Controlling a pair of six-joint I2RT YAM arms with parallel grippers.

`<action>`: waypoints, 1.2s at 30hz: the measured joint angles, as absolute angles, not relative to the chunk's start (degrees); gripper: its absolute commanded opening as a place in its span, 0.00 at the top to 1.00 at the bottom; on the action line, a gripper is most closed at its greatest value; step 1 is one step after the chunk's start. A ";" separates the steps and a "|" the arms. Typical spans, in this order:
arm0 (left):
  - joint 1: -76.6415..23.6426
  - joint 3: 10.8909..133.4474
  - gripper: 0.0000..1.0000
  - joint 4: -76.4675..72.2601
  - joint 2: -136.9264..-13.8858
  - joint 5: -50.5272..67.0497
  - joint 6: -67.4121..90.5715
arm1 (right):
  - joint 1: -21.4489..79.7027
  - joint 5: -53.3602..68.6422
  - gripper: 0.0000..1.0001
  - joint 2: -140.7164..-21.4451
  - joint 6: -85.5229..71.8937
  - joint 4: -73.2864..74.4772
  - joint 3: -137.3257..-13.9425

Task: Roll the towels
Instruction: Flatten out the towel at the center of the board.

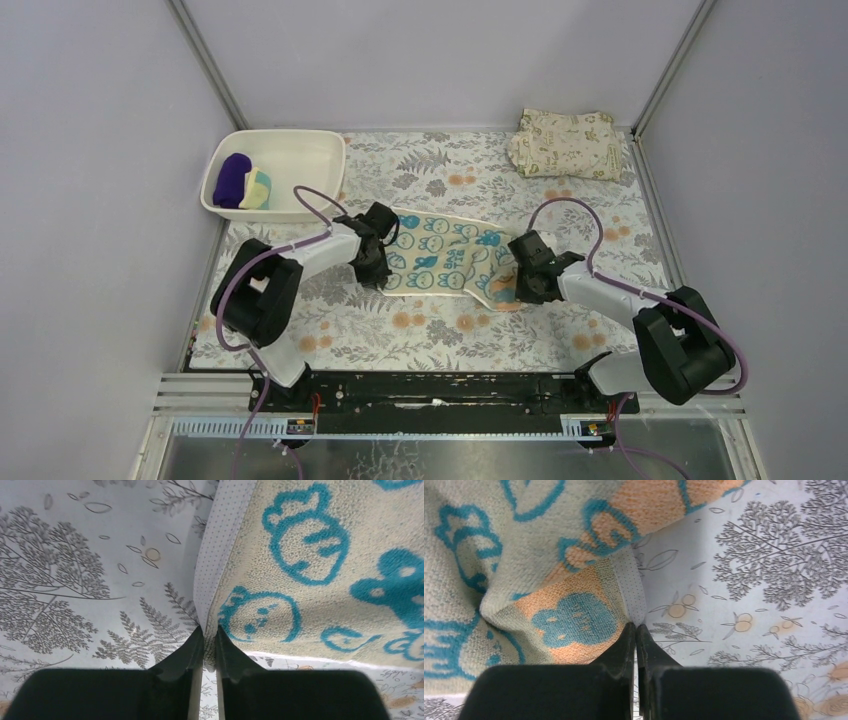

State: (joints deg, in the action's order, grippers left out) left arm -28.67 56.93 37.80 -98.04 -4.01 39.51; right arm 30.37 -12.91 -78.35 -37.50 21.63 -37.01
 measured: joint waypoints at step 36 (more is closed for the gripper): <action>-13.78 80.53 0.95 49.15 -83.33 -6.59 31.86 | 12.97 -16.25 0.99 -69.34 -20.43 27.00 -63.83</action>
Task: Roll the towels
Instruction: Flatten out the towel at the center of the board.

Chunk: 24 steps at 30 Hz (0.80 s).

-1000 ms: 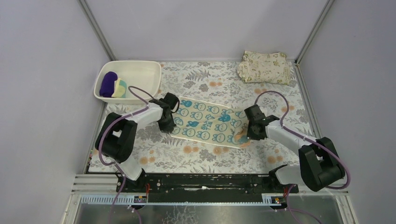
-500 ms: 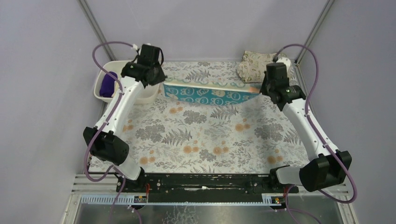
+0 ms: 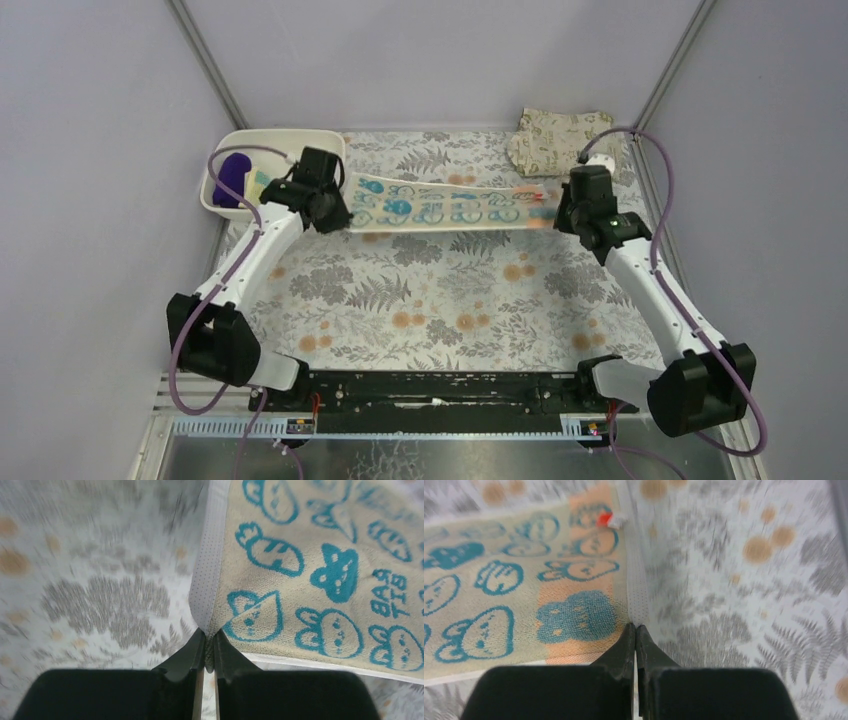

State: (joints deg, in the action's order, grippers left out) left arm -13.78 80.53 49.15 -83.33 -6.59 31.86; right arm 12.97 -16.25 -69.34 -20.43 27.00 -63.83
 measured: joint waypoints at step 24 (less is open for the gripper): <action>-13.34 35.83 0.39 38.44 -66.57 -0.16 47.46 | 12.60 -7.46 0.32 -60.01 -32.51 33.04 -35.55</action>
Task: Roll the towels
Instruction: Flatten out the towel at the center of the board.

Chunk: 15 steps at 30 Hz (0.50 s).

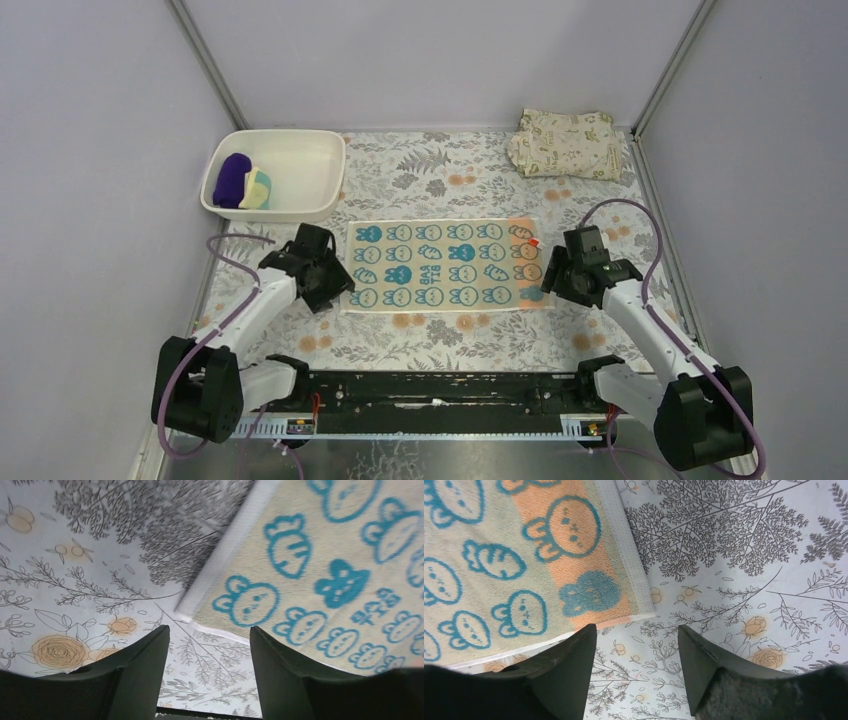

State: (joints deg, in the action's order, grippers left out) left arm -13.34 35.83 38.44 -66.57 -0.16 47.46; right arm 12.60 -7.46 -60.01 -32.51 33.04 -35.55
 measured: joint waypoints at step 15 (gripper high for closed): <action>-18.63 57.28 0.39 38.87 -85.60 0.75 41.04 | 12.58 6.66 0.29 -75.22 -29.61 24.67 -45.56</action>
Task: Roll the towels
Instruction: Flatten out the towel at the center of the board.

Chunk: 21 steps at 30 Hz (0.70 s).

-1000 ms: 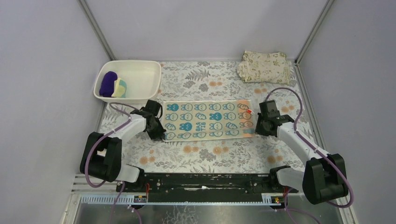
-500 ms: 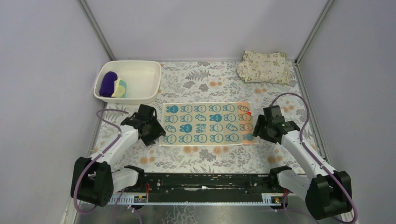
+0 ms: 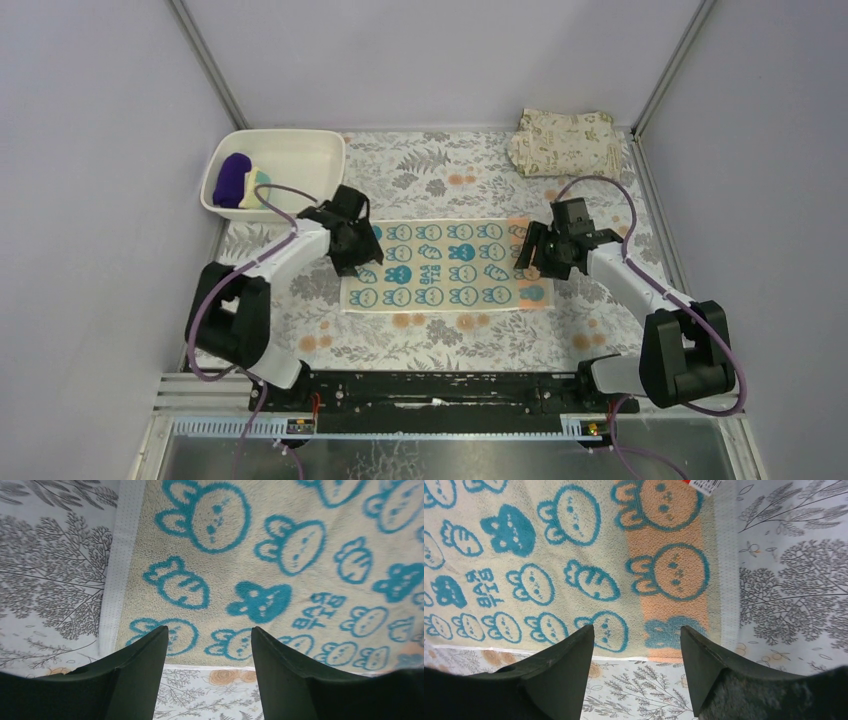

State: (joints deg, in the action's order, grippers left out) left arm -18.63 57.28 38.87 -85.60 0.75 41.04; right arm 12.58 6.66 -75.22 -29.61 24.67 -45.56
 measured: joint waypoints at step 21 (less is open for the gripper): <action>-19.40 39.81 0.37 26.04 -81.76 1.28 45.52 | 12.32 8.64 0.09 -72.40 -36.64 17.06 -32.29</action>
